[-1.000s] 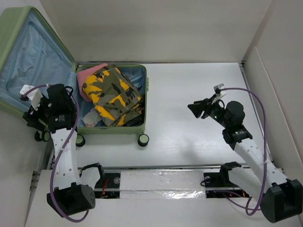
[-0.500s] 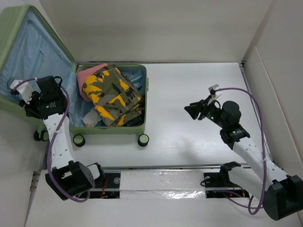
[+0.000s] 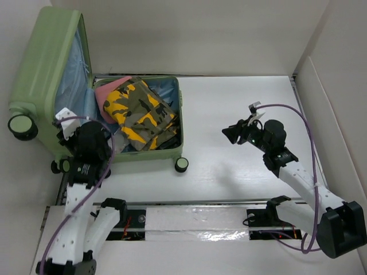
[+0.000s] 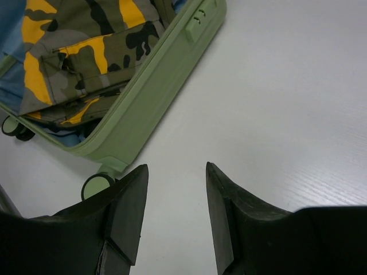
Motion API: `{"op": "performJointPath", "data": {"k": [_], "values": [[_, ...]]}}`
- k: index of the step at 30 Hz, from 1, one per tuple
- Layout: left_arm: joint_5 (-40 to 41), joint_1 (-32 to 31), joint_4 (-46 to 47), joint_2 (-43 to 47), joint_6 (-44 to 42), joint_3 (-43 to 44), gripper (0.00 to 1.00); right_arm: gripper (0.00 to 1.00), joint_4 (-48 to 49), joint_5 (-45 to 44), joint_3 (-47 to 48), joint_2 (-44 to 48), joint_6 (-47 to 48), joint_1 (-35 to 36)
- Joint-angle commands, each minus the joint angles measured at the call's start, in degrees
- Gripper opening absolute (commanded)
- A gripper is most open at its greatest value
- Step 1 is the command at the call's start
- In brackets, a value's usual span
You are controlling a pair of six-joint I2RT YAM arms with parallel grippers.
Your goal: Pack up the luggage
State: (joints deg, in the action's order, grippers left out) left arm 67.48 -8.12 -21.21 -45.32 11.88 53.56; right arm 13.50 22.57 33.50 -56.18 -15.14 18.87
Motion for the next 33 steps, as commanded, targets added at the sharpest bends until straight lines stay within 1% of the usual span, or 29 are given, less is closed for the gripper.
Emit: {"op": "performJointPath", "data": {"k": [1, 2, 3, 4, 6, 8, 9, 10, 13, 17, 18, 21, 23, 24, 25, 26, 28, 30, 31, 32, 33], "values": [[-20.6, -2.7, 3.6, 10.6, -1.0, -4.0, 0.0, 0.51, 2.4, -2.2, 2.5, -0.9, 1.0, 1.0], [-30.4, -2.7, 4.6, 12.3, -3.0, -4.6, 0.0, 0.51, 2.8, -2.4, 2.5, -2.2, 0.7, 1.0], [-36.7, -2.7, 4.9, 13.1, -4.5, -4.6, 0.0, 0.51, 2.9, -2.4, 2.6, -3.0, 0.6, 1.6], [-43.9, -2.7, 5.5, 13.1, -7.8, -4.3, 0.0, 0.51, 3.0, -2.2, 3.1, -3.7, 0.5, 1.6], [-55.5, -2.7, 3.7, 10.8, -7.6, -2.9, 0.0, 0.51, 2.9, -1.6, 3.4, -5.4, 0.7, 1.6], [-59.3, -2.7, 4.7, 8.3, -8.6, -3.4, 0.0, 0.51, 2.9, -1.8, 3.5, -5.8, 0.7, 1.6], [-63.3, -2.7, 5.1, 7.5, -8.9, -3.5, 0.0, 0.51, 2.9, -2.0, 3.4, -5.8, 0.6, 1.6], [-65.5, -2.7, 5.4, 5.6, -9.2, -3.1, 0.0, 0.51, 3.2, -2.2, 3.2, -5.3, 0.5, 1.6], [-69.9, -2.7, 5.2, 2.0, -9.4, -2.2, 0.0, 0.53, 3.0, -2.7, 3.1, -4.8, 0.5, 2.1], [-75.5, -2.7, 6.4, -0.1, -9.7, -2.9, 0.0, 0.53, 3.3, -3.2, 3.2, -5.2, 0.4, 2.1], [-79.0, -2.7, 6.6, -0.6, -9.8, -3.0, 0.0, 0.53, 3.4, -3.1, 3.3, -5.3, 0.3, 2.1], [-82.9, -2.7, 6.8, -2.8, -9.9, -2.9, 0.0, 0.54, 4.1, -4.0, 3.4, -7.4, -0.2, 2.7], [-83.2, -2.7, 6.9, -2.6, -9.7, -2.9, 0.0, 0.64, 6.1, -6.4, 3.2, -9.1, -1.8, 2.7], [-83.1, -2.7, 7.0, -2.2, -9.5, -3.0, 0.0, 0.69, 8.2, -7.5, 3.2, -11.8, -3.0, 3.3], [-83.2, -2.7, 7.0, -1.6, -9.5, -2.8, 0.0, 0.81, 7.9, -7.4, 5.5, -13.6, -3.5, 3.3], [-83.0, -2.7, 6.8, -1.4, -9.5, -2.7, 0.0, 0.85, 7.1, -5.4, 7.6, -15.3, -3.7, 3.3], [-82.6, -2.7, 6.7, -0.7, -9.4, -2.4, 0.0, 0.92, 6.5, -5.0, 11.9, -20.4, -4.7, 4.3], [-83.4, -2.7, 6.4, -0.6, -9.2, -2.4, 0.0, 0.93, 5.1, -7.1, 18.5, -24.8, -5.4, 5.5], [-84.1, -2.7, 6.5, -0.5, -9.2, -2.8, 0.0, 0.93, 1.2, -7.1, 20.9, -29.6, -4.6, 5.5], [-85.7, -2.7, 6.9, -0.2, -9.0, -3.1, 0.0, 0.93, -0.2, -7.4, 24.3, -31.6, -4.1, 5.5], [-87.0, -2.7, 7.2, 0.1, -8.5, -3.5, 0.0, 0.92, -0.4, -7.5, 24.4, -32.8, -4.2, 5.5]]}}
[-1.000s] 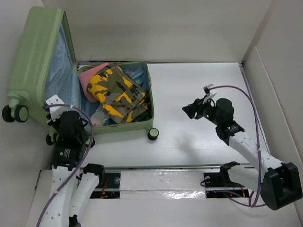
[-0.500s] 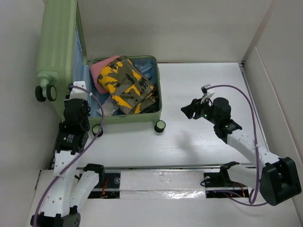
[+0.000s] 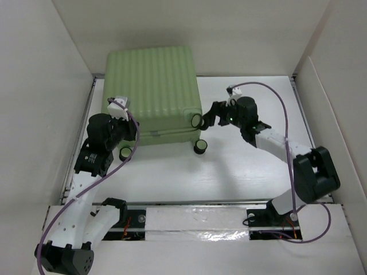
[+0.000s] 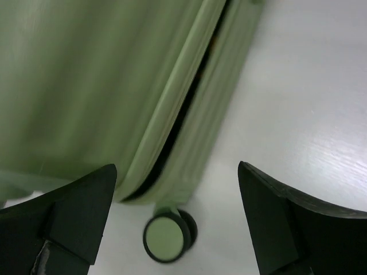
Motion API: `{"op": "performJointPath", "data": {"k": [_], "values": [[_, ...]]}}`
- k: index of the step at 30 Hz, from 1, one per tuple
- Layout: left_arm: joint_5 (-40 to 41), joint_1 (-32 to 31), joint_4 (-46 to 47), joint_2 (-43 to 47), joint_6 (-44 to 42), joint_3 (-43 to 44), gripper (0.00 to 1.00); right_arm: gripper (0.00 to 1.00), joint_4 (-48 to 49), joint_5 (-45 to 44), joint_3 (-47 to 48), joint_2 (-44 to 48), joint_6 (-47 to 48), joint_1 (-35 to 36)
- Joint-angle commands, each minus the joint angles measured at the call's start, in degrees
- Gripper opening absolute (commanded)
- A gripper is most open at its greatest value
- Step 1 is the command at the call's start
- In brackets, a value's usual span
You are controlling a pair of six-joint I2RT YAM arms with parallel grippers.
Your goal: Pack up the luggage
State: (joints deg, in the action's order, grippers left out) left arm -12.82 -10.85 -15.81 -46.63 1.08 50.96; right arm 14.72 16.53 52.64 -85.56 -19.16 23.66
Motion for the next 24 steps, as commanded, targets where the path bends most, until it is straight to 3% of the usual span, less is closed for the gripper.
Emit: {"op": "performJointPath", "data": {"k": [1, 4, 6, 7, 8, 9, 10, 11, 13, 16, 18, 21, 24], "values": [[-8.1, 0.0, 2.4, 2.4, 2.5, -1.2, 0.0, 0.91, 0.5, -1.7, 4.2, -3.1, -0.4, 0.2], [-8.4, 0.0, 6.3, 7.4, 6.8, -0.3, 0.03, 0.85, 13.2, -6.5, -7.0, 1.4, -6.6, -1.0], [0.5, 0.0, 9.4, 9.8, 11.0, 1.1, 0.17, 0.75, 12.4, -7.7, -8.4, 5.4, -6.6, -1.5], [4.5, 0.0, 11.7, 10.2, 15.0, 2.6, 0.27, 0.55, 9.4, -8.1, -7.9, 6.5, -5.4, -1.5], [7.7, 0.0, 12.3, 9.5, 16.5, 3.7, 0.32, 0.43, 7.8, -8.4, -7.2, 8.5, -3.7, -1.5], [11.0, 0.0, 12.4, 7.9, 17.1, 5.0, 0.35, 0.31, 5.9, -9.1, -6.6, 9.6, -3.4, -2.0], [12.3, 0.0, 10.7, 2.8, 18.3, 8.8, 0.36, 0.12, 3.6, -9.8, -6.8, 10.9, -3.2, -2.0], [15.3, 0.0, 9.6, -0.1, 19.5, 10.8, 0.36, 0.06, 3.6, -12.2, -7.2, 12.1, -2.6, -2.0], [20.5, 1.1, 7.0, -9.5, 21.8, 16.2, 0.35, 0.03, 5.7, -14.0, -8.3, 13.8, -2.6, -2.6], [24.9, 6.2, 6.8, -17.8, 25.0, 20.0, 0.33, 0.05, 2.8, -14.1, -5.5, 10.4, -1.2, -2.6], [26.5, 9.4, 8.2, -19.3, 27.5, 20.1, 0.32, 0.07, 2.2, -14.0, -2.2, 7.4, -1.1, -3.1], [24.0, 17.9, 11.9, -21.3, 29.1, 19.5, 0.33, 0.07, 0.7, -13.6, 4.2, 0.1, -0.9, -3.7], [20.0, 24.4, 8.3, -29.8, 28.7, 25.4, 0.33, 0.07, -2.8, -12.8, 12.7, -7.8, 0.1, -3.7]]}}
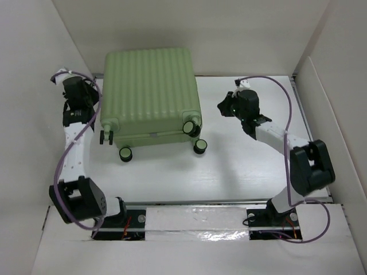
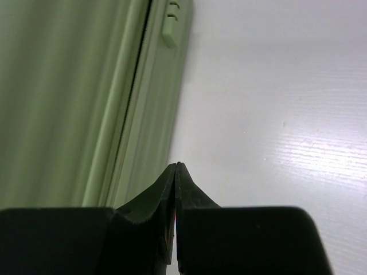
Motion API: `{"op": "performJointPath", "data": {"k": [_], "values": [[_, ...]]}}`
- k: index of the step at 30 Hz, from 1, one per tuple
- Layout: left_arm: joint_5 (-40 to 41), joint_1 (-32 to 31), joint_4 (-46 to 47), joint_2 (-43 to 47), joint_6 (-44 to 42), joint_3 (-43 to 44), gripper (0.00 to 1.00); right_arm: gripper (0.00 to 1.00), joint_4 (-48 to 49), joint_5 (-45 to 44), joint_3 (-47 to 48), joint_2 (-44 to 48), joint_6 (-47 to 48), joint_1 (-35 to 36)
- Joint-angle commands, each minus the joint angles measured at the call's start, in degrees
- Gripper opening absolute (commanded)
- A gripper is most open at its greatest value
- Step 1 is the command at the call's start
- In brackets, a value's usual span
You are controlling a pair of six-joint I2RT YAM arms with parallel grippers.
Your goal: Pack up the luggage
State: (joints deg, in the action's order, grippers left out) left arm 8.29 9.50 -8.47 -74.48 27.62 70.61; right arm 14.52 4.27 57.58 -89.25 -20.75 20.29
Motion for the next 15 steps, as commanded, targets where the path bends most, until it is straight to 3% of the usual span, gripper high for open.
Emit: {"op": "performJointPath", "data": {"k": [1, 6, 9, 15], "values": [[-1.3, 5.1, -0.8, -7.1, 1.8, 7.7, 0.32, 0.07, -4.9, -0.6, 10.0, -6.2, 1.9, -0.3], [-10.3, 12.1, 0.0, -17.0, 3.8, 8.7, 0.32, 0.07, -8.7, -1.1, 19.7, -17.4, 3.1, 0.3], [-15.2, 11.3, 1.3, -25.1, 4.2, 8.8, 0.3, 0.07, -9.3, -1.7, 23.4, -22.0, 3.1, 1.4], [-25.1, 10.8, 10.8, -29.8, 9.8, 0.8, 0.3, 0.07, -14.3, -2.0, 34.9, -30.4, 3.3, 3.2]]}}
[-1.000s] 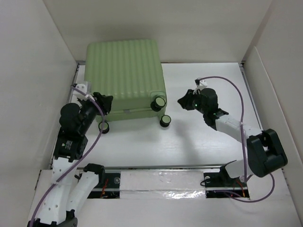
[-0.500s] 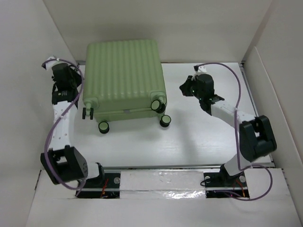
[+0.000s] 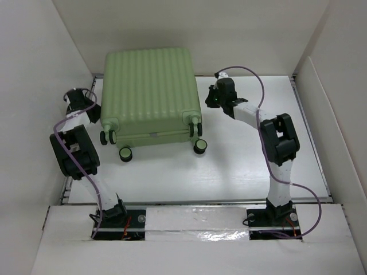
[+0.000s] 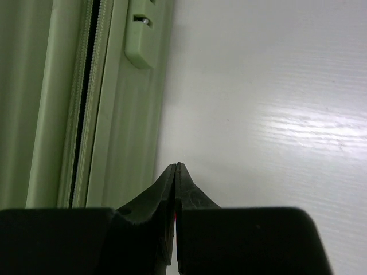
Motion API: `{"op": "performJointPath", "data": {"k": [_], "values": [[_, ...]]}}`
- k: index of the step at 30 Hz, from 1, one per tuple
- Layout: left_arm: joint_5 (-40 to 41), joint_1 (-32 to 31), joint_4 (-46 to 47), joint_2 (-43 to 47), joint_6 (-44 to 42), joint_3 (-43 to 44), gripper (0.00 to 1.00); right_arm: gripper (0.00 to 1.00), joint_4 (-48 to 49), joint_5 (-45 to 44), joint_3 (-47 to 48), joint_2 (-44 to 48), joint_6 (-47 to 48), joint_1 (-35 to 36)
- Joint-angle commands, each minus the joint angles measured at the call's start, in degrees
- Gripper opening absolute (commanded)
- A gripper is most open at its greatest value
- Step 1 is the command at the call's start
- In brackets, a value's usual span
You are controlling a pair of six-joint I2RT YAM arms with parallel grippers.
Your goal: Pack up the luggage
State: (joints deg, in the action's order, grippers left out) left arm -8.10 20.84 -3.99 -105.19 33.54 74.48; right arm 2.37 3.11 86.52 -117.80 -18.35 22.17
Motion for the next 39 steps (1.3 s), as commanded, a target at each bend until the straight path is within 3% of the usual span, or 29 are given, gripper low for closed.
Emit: {"op": "performJointPath", "data": {"k": [1, 4, 7, 13, 17, 18, 23, 24, 26, 27, 28, 30, 32, 34, 36, 37, 38, 39], "values": [[-10.2, -1.5, 7.0, 0.1, 4.9, -3.7, 0.28, 0.07, -2.2, -0.2, 7.1, -3.7, 0.9, 1.8], [-9.1, -6.1, 8.8, 2.1, 5.6, -6.3, 0.28, 0.07, -0.7, 2.1, 7.7, -4.5, 0.2, 2.3], [-7.8, -8.8, 14.8, 7.7, 9.8, -14.5, 0.28, 0.07, 0.2, 2.9, 6.5, -3.7, 0.6, 2.3], [-2.5, -16.2, 28.3, 24.5, 16.3, -38.1, 0.24, 0.07, 3.2, 5.3, -4.2, 4.3, 3.8, 2.3], [5.7, -28.8, 30.0, 36.0, 17.8, -50.8, 0.24, 0.09, 7.8, 5.6, -12.1, 11.8, 3.7, -0.5], [7.1, -28.8, 29.3, 38.3, 18.0, -52.0, 0.24, 0.09, 7.1, 5.7, -12.1, 11.8, 4.4, -1.3], [15.2, -43.1, 22.8, 53.6, 21.7, -57.6, 0.27, 0.15, -4.1, 7.9, -3.8, 10.8, 9.6, -7.2], [17.7, -44.2, 21.4, 55.9, 22.1, -57.7, 0.28, 0.16, -5.2, 9.0, -0.8, 10.7, 9.7, -9.8], [20.1, -45.6, 16.2, 62.4, 20.0, -55.7, 0.41, 0.19, -8.8, 10.2, 2.5, 10.7, 9.7, -12.4], [25.4, -45.6, 12.7, 64.4, 18.8, -53.9, 0.5, 0.2, -10.6, 10.7, 6.1, 11.1, 9.6, -13.7], [28.9, -45.1, 6.9, 67.5, 16.6, -49.9, 0.66, 0.23, -12.5, 11.0, 7.2, 12.5, 9.0, -16.2], [38.2, -43.3, 4.1, 70.2, 15.0, -45.9, 0.76, 0.31, -13.0, 10.5, 8.4, 15.0, 7.9, -18.1], [38.7, -40.9, 7.4, 72.4, 11.4, -41.4, 0.77, 0.42, -12.9, 10.4, 7.7, 18.3, 6.6, -19.6], [38.5, -39.6, 10.7, 70.3, 10.8, -38.3, 0.71, 0.42, -11.4, 9.2, 3.1, 25.2, 6.0, -20.2], [37.9, -39.6, 15.7, 66.6, 10.2, -32.9, 0.67, 0.25, -8.1, 6.9, -3.8, 32.0, 4.7, -18.8], [37.5, -39.0, 17.2, 61.0, 9.8, -30.6, 0.61, 0.14, -6.5, 5.9, -7.9, 39.8, 3.9, -18.1], [37.1, -38.3, 18.7, 57.9, 9.6, -25.4, 0.58, 0.0, -3.1, 4.6, -17.8, 44.1, 2.3, -15.7], [34.3, -37.2, 18.9, 54.4, 9.5, -22.6, 0.54, 0.0, 0.3, 2.5, -23.2, 48.7, 1.6, -14.1]]}}
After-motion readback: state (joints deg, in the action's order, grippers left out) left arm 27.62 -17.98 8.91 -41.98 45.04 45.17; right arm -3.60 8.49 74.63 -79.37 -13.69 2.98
